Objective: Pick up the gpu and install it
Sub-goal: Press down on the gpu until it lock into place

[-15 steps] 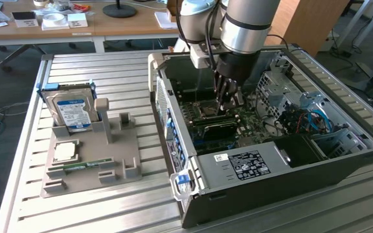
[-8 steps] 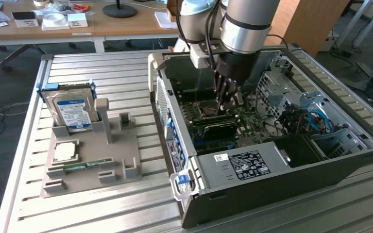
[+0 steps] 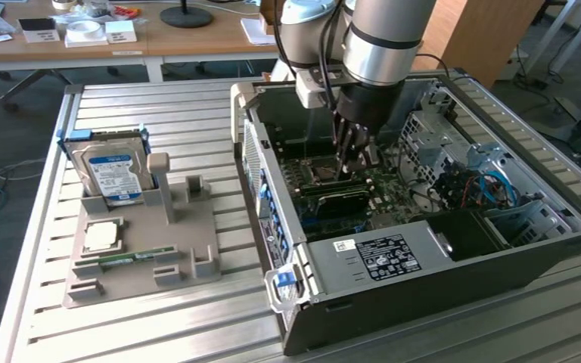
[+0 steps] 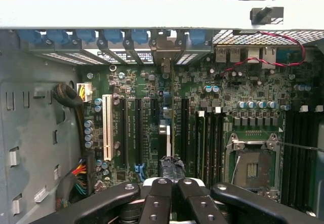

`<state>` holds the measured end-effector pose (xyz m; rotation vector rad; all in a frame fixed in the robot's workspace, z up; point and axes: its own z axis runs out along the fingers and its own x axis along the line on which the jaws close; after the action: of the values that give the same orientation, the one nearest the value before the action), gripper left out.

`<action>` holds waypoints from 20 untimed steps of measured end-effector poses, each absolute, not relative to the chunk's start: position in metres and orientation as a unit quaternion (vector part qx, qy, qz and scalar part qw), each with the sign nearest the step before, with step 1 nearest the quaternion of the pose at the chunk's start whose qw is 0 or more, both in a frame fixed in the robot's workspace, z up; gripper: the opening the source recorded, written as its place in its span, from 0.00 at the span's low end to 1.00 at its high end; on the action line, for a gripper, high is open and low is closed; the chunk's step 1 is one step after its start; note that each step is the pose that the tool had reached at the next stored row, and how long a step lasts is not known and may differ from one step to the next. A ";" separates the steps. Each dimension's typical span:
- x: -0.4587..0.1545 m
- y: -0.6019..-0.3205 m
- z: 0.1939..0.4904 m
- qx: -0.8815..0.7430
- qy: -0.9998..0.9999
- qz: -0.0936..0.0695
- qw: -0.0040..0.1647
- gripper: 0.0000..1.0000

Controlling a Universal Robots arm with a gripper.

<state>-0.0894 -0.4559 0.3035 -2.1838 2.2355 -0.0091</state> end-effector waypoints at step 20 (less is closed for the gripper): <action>-0.089 -0.454 0.294 -0.699 0.715 -0.001 0.010 0.11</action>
<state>-0.0894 -0.4540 0.2944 -2.1812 2.2332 -0.0034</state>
